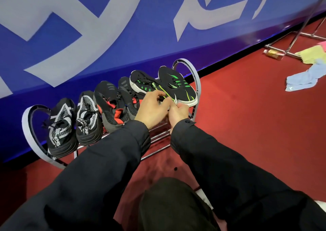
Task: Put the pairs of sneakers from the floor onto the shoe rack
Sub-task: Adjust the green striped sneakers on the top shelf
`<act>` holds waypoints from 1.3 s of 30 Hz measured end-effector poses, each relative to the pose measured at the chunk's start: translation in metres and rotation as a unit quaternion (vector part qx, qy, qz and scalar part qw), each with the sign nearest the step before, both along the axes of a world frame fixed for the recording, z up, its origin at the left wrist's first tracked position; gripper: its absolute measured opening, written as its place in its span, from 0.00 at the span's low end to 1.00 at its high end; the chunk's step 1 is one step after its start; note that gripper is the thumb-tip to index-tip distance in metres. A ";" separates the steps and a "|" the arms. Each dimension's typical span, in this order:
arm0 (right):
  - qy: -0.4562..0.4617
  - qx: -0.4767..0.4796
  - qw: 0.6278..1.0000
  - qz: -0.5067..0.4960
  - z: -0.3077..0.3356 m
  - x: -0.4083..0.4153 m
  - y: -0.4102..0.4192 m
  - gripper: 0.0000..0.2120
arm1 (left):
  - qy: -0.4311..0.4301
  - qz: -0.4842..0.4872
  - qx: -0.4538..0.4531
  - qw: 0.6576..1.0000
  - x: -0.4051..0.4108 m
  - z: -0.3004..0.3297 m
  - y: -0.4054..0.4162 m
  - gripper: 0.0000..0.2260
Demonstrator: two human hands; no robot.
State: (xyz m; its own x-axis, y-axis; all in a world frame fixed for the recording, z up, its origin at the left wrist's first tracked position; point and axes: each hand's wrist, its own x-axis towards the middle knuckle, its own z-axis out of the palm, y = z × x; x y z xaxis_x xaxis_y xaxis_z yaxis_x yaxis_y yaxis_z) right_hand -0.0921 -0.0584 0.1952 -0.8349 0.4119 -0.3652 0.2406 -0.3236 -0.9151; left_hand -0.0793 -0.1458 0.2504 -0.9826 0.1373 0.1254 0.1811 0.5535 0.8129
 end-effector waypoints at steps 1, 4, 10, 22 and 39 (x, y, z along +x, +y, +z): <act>-0.001 0.013 1.000 -0.006 -0.003 -0.001 -0.002 0.14 | 0.002 -0.011 -0.005 1.000 0.001 -0.001 0.000 0.09; -0.010 0.025 0.999 -0.016 -0.012 -0.001 -0.001 0.21 | -0.003 -0.029 -0.012 1.000 -0.002 -0.007 0.002 0.15; -0.013 0.002 0.998 -0.068 -0.018 0.001 -0.007 0.21 | 0.001 -0.067 -0.030 0.997 -0.009 -0.018 0.002 0.19; 0.018 -0.039 0.993 -0.112 -0.024 0.006 -0.030 0.19 | 0.052 -0.053 -0.031 0.997 -0.011 -0.025 -0.011 0.10; -0.088 0.054 0.988 0.116 -0.018 0.004 0.022 0.15 | 0.056 -0.014 -0.088 0.994 -0.007 -0.031 0.009 0.10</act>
State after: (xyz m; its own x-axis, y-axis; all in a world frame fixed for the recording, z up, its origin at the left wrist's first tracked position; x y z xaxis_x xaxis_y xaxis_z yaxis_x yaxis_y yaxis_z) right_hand -0.0881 -0.0362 0.1770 -0.8388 0.2616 -0.4774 0.4550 -0.1447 -0.8787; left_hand -0.0866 -0.1364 0.2191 -0.9595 0.1933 0.2048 0.2815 0.6788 0.6782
